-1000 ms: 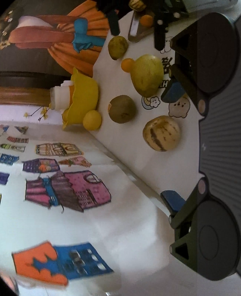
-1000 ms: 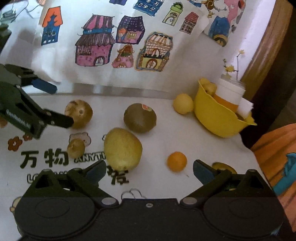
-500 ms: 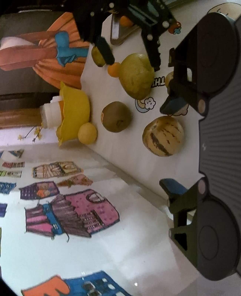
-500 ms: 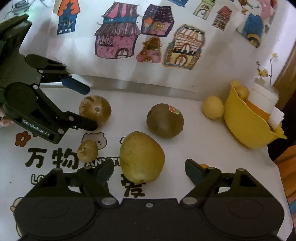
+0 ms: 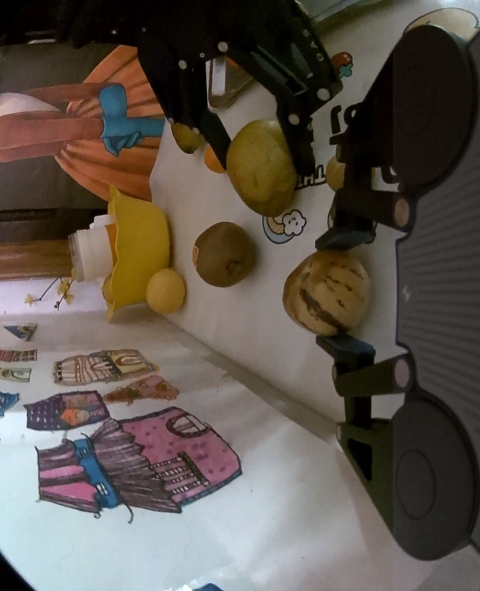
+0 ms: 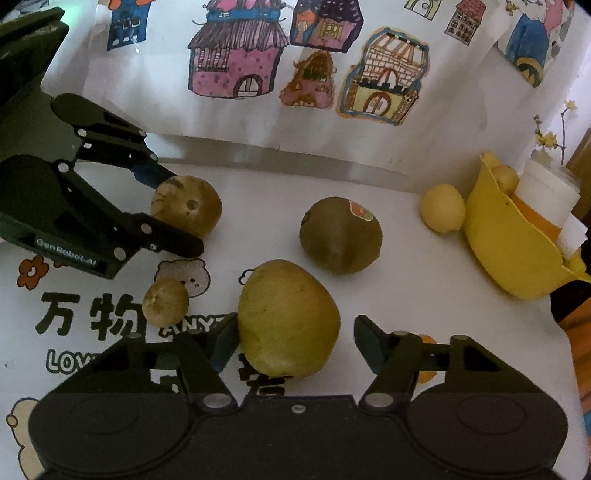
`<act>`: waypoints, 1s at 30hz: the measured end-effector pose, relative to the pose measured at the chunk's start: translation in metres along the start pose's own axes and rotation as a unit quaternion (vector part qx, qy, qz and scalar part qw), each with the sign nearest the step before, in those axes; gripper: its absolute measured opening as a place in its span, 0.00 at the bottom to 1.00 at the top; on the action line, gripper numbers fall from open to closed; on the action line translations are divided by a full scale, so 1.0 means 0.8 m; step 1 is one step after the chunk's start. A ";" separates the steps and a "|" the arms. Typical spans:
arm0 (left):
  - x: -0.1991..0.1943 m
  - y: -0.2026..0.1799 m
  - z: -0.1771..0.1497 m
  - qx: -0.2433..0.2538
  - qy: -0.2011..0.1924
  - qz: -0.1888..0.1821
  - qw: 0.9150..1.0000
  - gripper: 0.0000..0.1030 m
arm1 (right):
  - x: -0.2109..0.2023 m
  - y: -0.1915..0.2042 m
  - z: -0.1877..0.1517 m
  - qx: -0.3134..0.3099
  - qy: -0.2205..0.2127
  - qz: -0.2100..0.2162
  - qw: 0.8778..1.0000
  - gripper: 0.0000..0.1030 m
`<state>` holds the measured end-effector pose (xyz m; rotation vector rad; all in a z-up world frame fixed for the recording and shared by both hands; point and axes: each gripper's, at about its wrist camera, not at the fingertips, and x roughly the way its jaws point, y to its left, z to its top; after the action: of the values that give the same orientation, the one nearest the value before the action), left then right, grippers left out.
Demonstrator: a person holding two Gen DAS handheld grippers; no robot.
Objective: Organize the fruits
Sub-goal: 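Close the left tool on the striped melon while the right tool closes on the pear, then carry the melon in the left tool over the tray while the right tool carries the pear there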
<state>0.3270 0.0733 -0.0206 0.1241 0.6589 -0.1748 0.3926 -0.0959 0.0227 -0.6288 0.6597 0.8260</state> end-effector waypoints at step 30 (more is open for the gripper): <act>-0.015 -0.008 -0.003 -0.035 -0.021 -0.005 0.999 0.47 | -0.021 0.057 -0.025 -0.084 -0.050 -0.094 0.991 0.55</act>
<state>0.3150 0.0686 -0.0151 0.0492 0.6239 -0.1630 0.3413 -0.0942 0.0110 -0.7838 0.4347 0.7364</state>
